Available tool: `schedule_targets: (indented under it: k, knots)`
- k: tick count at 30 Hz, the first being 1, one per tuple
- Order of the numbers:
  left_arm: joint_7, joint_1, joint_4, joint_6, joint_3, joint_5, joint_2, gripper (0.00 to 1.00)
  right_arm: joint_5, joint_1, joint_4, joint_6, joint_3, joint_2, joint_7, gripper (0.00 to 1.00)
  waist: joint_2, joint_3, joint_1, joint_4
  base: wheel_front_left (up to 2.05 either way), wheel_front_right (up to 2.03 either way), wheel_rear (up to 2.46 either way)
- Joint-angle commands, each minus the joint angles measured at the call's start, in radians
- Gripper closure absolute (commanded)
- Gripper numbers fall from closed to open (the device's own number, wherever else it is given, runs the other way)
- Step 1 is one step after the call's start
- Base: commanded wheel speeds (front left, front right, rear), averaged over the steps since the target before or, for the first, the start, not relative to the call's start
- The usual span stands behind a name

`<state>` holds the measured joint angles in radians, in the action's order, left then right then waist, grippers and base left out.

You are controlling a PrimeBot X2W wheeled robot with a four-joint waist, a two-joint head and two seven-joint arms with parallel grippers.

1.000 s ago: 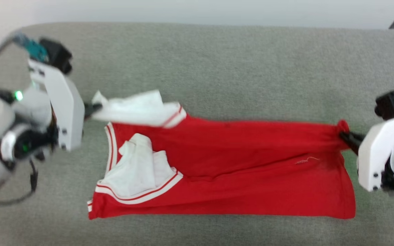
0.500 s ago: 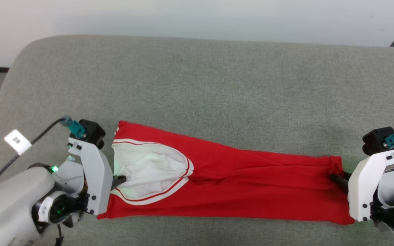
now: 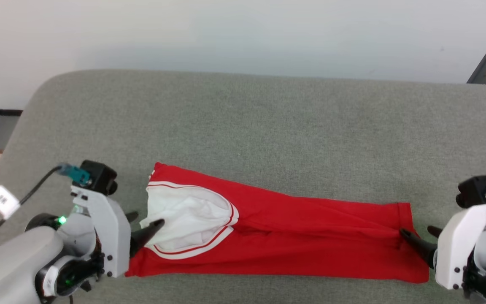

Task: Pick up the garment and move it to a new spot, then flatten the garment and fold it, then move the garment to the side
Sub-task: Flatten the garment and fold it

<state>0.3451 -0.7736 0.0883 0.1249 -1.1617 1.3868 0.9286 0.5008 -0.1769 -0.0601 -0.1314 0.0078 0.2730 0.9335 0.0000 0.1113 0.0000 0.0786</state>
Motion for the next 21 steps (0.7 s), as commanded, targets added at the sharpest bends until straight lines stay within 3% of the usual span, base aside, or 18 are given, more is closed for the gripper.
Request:
schedule_targets:
  k: [1, 15, 21]
  knots:
    - [-0.04, 0.019, -0.008, -0.001, 0.01, -0.015, 0.008, 0.0, 0.006, 0.023, -0.007, 0.002, -0.015, -0.01, 0.004, 0.0, 0.0, -0.018, 0.0, 0.004, 0.0, 0.0, 0.0]
    - [-0.521, 0.168, 0.016, 0.042, 0.095, -0.124, 0.026, 0.0, -0.023, 0.055, 0.031, 0.002, -0.159, -0.073, 0.048, 0.0, 0.0, -0.025, 0.0, 0.046, 0.0, 0.0, 0.0]
    - [-0.607, 0.237, 0.066, 0.087, 0.185, -0.148, 0.002, 0.0, -0.031, 0.022, 0.095, 0.002, -0.169, -0.082, 0.058, 0.0, 0.0, -0.009, 0.0, 0.071, 0.0, 0.0, 0.0]
